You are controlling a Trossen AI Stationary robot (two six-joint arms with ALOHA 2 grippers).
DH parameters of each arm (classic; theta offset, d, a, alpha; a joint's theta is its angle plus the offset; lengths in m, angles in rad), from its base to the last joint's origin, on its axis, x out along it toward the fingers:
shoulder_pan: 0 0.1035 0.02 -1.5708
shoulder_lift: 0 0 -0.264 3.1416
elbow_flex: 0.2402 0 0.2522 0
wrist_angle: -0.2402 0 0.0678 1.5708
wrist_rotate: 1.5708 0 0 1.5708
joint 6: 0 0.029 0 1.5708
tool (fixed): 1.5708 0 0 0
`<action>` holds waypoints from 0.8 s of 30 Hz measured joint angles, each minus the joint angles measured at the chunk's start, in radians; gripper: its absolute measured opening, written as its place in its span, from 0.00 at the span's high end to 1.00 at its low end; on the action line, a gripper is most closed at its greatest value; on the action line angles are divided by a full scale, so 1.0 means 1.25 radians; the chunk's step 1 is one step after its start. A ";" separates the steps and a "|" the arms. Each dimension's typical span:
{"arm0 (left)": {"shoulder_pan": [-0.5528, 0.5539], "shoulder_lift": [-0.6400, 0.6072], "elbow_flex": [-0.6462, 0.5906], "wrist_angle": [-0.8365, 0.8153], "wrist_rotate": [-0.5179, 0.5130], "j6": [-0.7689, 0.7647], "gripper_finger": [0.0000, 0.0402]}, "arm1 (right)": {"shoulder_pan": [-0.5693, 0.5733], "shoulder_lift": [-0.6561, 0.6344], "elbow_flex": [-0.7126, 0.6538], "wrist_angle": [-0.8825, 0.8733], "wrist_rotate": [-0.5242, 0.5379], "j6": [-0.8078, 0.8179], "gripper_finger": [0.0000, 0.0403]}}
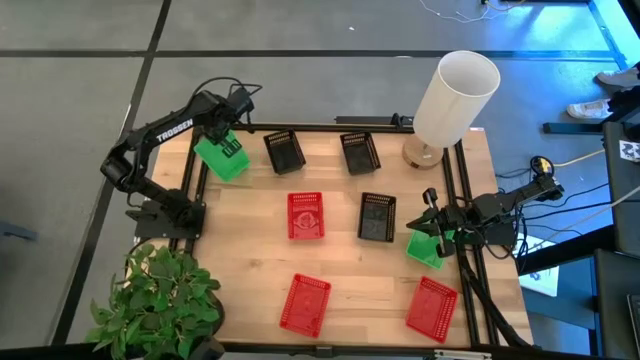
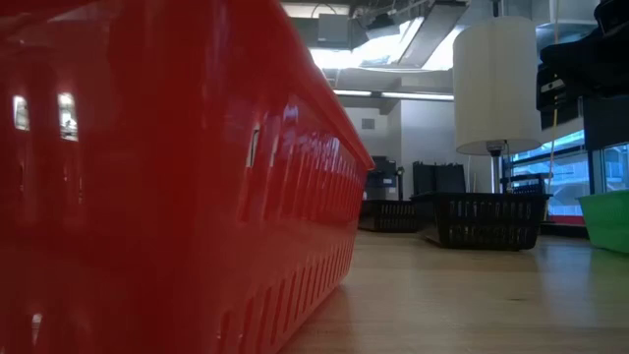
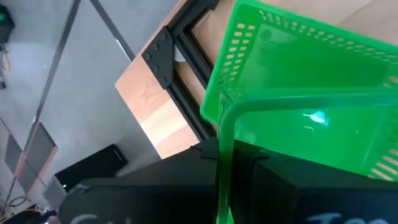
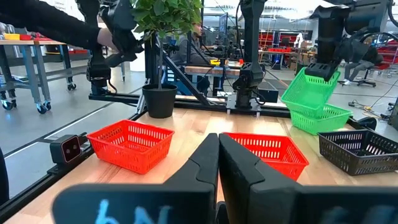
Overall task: Stack baskets by color
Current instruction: Stack the bottom left green bin on the top green bin
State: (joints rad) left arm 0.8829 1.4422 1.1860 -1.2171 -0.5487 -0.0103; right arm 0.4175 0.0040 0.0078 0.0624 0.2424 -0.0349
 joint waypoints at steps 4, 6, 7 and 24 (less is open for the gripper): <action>0.000 0.000 -0.002 0.007 0.001 0.031 1.00 | 0.000 0.000 0.000 0.000 0.000 0.000 0.96; 0.000 0.000 -0.002 0.007 0.025 0.047 1.00 | 0.000 0.000 0.000 0.000 0.000 0.000 0.96; 0.000 0.000 -0.002 0.007 0.031 0.055 1.00 | 0.000 0.000 0.000 0.000 0.000 0.000 0.96; -0.006 0.000 -0.002 0.002 0.204 -0.004 1.00 | 0.000 0.000 0.000 0.000 0.000 0.000 0.96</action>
State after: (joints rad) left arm 0.8749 1.4422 1.1835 -1.2148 -0.2938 -0.0150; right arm 0.4174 0.0041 0.0078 0.0628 0.2424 -0.0349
